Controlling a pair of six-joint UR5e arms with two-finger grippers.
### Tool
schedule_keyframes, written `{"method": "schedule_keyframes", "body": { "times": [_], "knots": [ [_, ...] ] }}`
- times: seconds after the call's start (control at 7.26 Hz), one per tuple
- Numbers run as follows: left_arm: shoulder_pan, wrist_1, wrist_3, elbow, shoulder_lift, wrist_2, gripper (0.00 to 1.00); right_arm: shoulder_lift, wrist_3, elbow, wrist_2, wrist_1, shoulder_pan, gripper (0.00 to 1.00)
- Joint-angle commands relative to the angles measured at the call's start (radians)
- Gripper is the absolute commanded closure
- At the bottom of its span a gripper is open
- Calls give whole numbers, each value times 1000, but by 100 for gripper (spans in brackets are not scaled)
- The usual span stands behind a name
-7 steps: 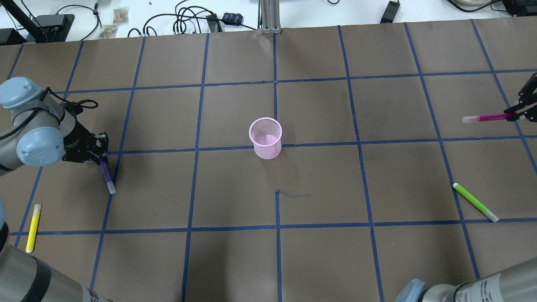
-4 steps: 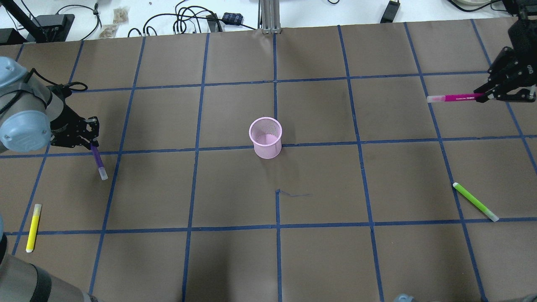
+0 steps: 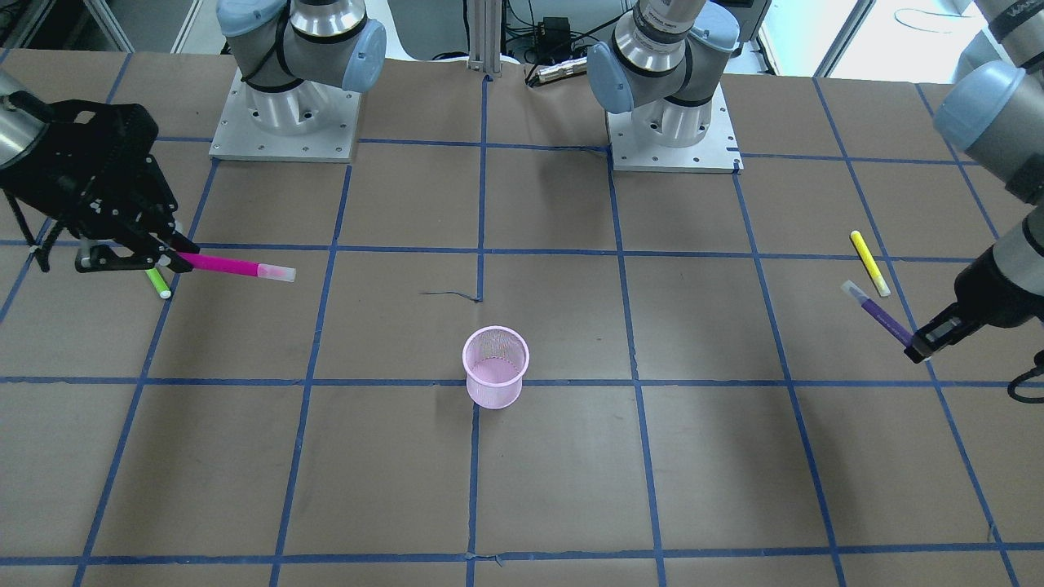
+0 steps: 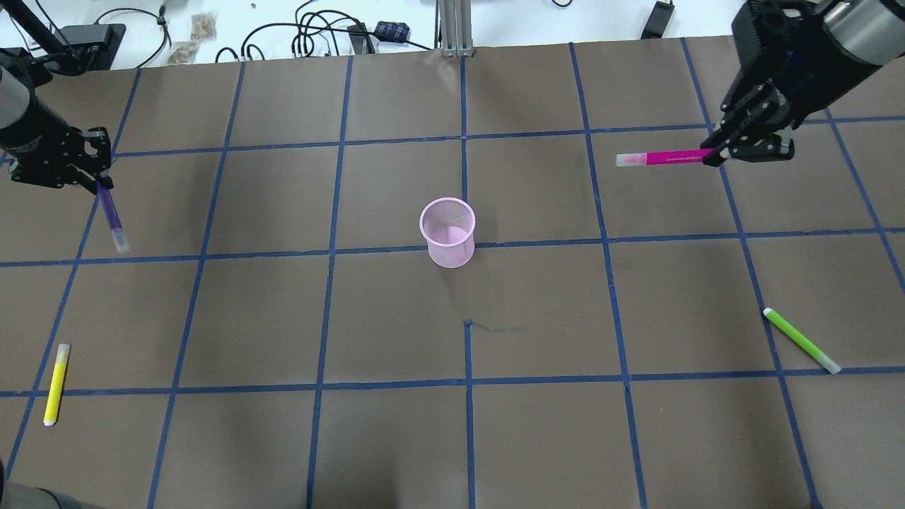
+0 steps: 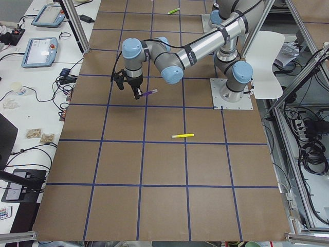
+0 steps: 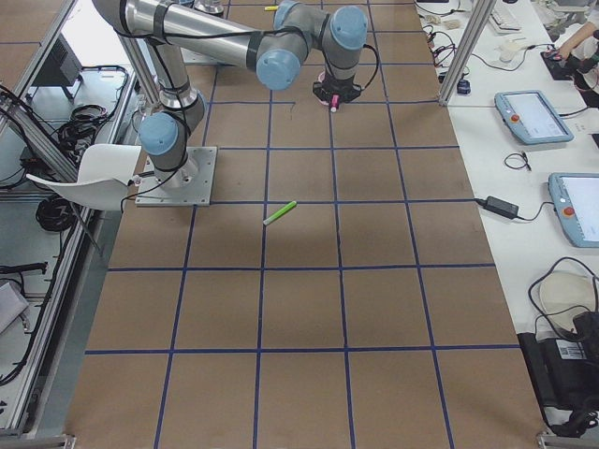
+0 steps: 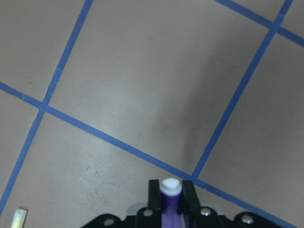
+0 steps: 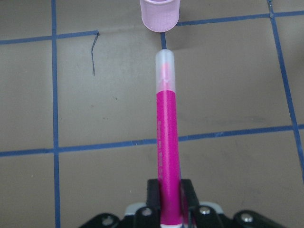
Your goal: Insert purple and pink pens into pink cup
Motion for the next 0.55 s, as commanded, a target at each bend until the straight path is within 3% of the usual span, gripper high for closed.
{"method": "schedule_keyframes", "body": {
  "times": [0.0, 0.41],
  "knots": [
    [-2, -47, -1, 11, 68, 44, 100, 6, 247, -3, -83, -104, 181, 100],
    [-31, -43, -3, -3, 39, 23, 100, 91, 522, -3, -247, -294, 393, 100]
  ]
}}
